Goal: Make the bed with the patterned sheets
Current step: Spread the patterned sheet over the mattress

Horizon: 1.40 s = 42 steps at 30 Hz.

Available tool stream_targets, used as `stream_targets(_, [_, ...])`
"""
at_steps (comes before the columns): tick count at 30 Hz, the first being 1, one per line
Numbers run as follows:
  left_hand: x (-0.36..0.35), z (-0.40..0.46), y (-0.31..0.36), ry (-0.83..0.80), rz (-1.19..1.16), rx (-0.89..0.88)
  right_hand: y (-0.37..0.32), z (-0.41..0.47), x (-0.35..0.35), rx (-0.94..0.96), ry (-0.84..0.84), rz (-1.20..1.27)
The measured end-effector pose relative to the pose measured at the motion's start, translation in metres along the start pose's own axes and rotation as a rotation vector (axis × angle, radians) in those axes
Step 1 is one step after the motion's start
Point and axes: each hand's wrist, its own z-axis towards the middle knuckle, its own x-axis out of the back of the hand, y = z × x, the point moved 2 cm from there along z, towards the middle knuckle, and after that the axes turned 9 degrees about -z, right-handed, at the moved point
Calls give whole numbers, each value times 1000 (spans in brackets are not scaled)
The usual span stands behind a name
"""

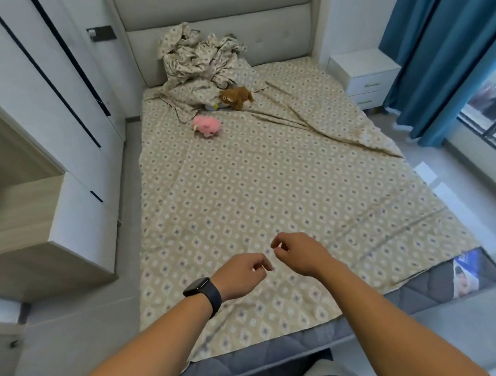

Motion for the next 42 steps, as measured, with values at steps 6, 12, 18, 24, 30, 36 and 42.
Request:
stream_targets(6, [-88, 64, 84, 94, -108, 53, 122, 8, 78, 54, -19, -155])
stream_targets(12, [-160, 105, 184, -90, -46, -57, 221, -21, 132, -36, 100, -117])
stream_targets(18, [-206, 165, 248, -147, 12, -130, 317, -65, 139, -173, 75, -99])
stream_targets(24, [-266, 237, 326, -167, 70, -163, 436, -68, 182, -237, 137, -72])
stream_targets(30, [-352, 330, 402, -21, -35, -64, 570, -53, 229, -107, 44, -175])
stream_targets(36, [-413, 373, 478, 21, -134, -15, 658, -48, 301, -3, -13, -343])
stream_targets(42, [-420, 410, 503, 52, -74, 22, 681, -8, 343, 115, 53, -421])
